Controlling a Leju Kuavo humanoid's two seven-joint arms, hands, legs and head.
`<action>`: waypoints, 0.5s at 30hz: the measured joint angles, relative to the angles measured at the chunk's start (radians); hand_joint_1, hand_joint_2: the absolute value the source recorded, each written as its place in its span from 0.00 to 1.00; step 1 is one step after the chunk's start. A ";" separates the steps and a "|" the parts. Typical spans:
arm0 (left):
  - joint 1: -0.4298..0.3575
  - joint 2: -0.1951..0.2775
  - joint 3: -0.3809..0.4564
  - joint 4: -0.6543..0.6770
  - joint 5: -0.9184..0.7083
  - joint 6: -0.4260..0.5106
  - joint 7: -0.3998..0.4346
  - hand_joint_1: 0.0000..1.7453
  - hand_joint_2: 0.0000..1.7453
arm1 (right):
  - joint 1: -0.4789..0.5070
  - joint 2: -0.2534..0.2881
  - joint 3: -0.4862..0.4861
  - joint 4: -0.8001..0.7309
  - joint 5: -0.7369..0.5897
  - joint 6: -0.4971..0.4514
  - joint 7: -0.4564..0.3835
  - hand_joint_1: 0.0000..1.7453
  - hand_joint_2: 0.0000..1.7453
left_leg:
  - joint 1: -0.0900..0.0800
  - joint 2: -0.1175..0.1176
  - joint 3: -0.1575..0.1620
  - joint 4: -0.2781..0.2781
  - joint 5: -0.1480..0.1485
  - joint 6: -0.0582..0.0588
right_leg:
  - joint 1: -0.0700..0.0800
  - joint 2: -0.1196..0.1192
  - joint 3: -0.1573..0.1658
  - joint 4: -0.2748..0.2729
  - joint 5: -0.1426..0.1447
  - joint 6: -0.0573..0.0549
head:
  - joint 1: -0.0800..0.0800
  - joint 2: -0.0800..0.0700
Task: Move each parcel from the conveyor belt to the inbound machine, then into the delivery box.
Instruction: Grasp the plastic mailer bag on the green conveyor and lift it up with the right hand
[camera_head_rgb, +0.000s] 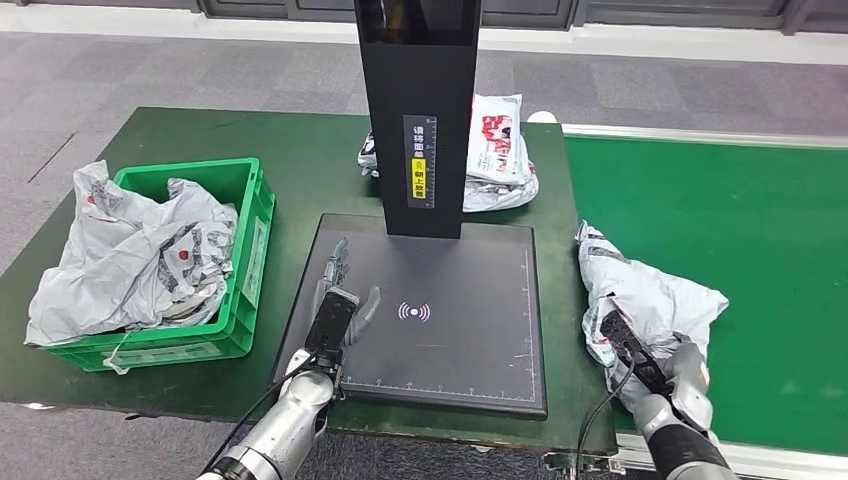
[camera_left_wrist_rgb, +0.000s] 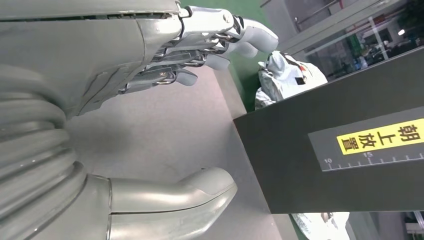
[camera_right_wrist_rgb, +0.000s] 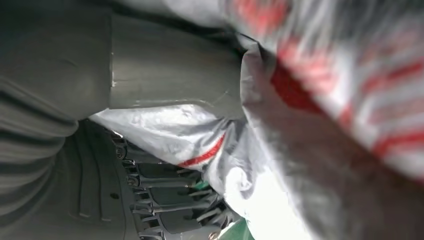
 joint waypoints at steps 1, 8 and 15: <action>0.000 0.000 0.000 -0.002 0.000 0.000 0.001 0.00 1.00 | -0.002 0.000 -0.005 0.002 -0.002 -0.004 -0.008 1.00 1.00 | 0.000 0.000 0.001 0.000 0.000 0.000 | 0.000 0.000 0.001 0.000 0.000 0.000 | 0.000 0.000; 0.010 0.002 0.000 -0.020 -0.004 0.007 0.007 0.00 1.00 | 0.023 0.038 -0.027 -0.057 -0.059 -0.136 -0.151 1.00 1.00 | 0.000 0.001 0.001 0.000 0.001 -0.001 | 0.000 0.001 0.001 0.000 0.002 0.000 | 0.000 0.000; 0.022 0.008 0.001 -0.032 -0.006 0.020 -0.024 0.00 1.00 | 0.131 0.100 0.008 -0.459 -0.277 -0.263 -0.303 1.00 1.00 | 0.000 -0.002 -0.003 -0.001 0.002 -0.002 | 0.000 -0.002 -0.004 0.002 0.001 -0.001 | 0.000 0.000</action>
